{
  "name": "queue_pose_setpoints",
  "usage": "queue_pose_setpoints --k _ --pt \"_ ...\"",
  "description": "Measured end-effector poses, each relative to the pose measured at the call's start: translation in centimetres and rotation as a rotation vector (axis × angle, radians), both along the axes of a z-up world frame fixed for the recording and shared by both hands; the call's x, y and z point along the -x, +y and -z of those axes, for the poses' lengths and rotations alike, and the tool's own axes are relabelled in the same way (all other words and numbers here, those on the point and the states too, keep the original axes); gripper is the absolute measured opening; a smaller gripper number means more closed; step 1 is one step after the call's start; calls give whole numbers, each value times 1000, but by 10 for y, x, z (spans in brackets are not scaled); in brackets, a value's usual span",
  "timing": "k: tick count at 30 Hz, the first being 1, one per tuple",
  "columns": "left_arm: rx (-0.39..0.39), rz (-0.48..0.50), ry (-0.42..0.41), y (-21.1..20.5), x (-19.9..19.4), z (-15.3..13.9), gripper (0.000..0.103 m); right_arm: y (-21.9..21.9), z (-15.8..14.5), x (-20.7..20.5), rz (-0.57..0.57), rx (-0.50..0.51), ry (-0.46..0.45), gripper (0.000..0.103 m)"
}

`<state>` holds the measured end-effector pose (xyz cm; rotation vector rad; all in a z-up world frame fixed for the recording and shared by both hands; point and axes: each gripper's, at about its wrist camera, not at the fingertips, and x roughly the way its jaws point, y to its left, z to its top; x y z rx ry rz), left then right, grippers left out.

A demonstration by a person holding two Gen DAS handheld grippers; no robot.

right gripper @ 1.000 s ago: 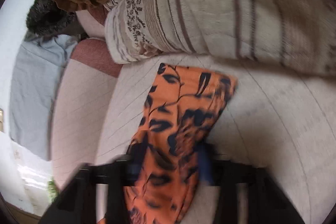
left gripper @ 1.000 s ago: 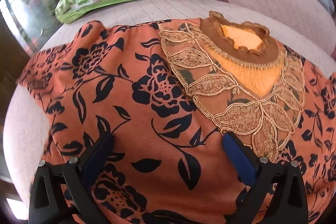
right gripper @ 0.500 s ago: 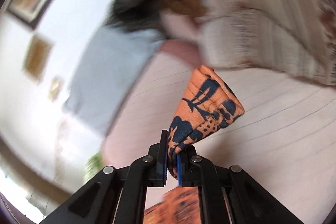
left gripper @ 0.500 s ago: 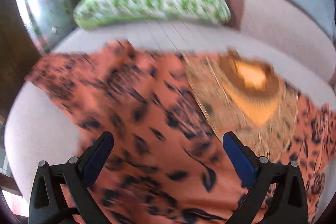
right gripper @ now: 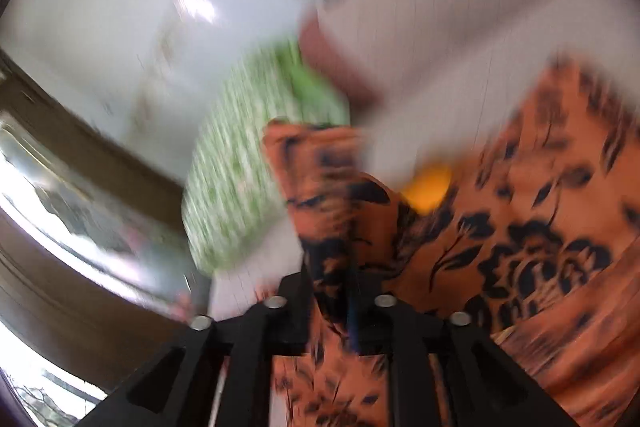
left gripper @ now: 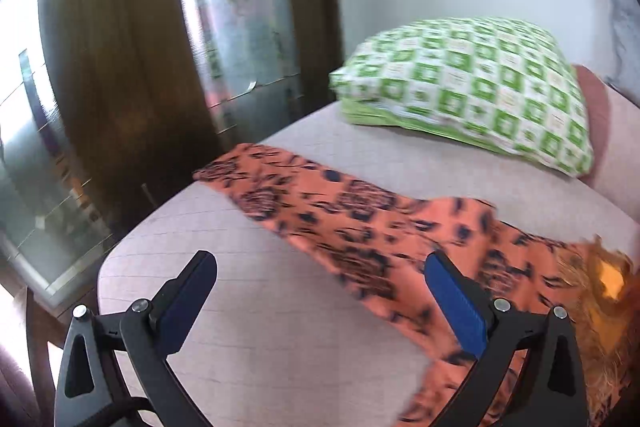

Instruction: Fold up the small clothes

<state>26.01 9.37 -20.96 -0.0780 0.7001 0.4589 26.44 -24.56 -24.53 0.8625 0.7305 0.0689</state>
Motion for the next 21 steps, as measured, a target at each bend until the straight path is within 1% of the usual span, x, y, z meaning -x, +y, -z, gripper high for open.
queue_pose_setpoints --k 1,2,3,4,5,7,8,9,10,11,12,13,14,15,17,19,20,21 --pt "17 -13 -1 8 -2 -1 103 24 21 -8 -58 -36 68 57" --pt "37 -25 -4 16 0 -1 103 42 38 -14 -119 -78 116 66" --pt "52 -35 -9 22 1 -2 103 57 52 -15 -161 -120 135 72" --pt "67 -44 -15 27 2 -3 103 65 58 -13 -184 -139 135 72" --pt "80 -49 -23 30 2 -4 103 71 60 -7 -212 -136 129 72" --pt "110 -34 -31 29 2 -2 103 71 53 4 -276 -114 91 72" --pt "136 -7 -30 26 1 -2 103 68 49 15 -283 -89 69 72" --pt "160 27 -27 21 1 -1 103 56 38 25 -269 -42 41 72" --pt "182 63 -20 14 -1 0 103 48 33 48 -249 -1 19 72" --pt "201 103 -15 6 -3 2 103 33 27 61 -217 46 -3 72" --pt "218 144 -13 -3 -4 3 103 14 21 75 -164 107 -14 72" --pt "242 210 -7 -15 -8 6 103 -3 17 86 -116 159 -9 72" --pt "250 257 3 -26 -12 9 103 -19 12 97 -80 189 -4 72" --pt "247 306 13 -39 -18 13 103 -36 14 108 -44 202 -2 72" --pt "228 377 45 -62 -32 24 102 -69 22 122 30 190 13 72" --pt "194 433 106 -83 -47 40 92 -99 33 133 108 184 15 71" --pt "186 471 144 -93 -55 50 76 -113 35 136 140 190 9 68" --pt "184 499 166 -100 -61 56 63 -127 39 140 173 196 -1 59"
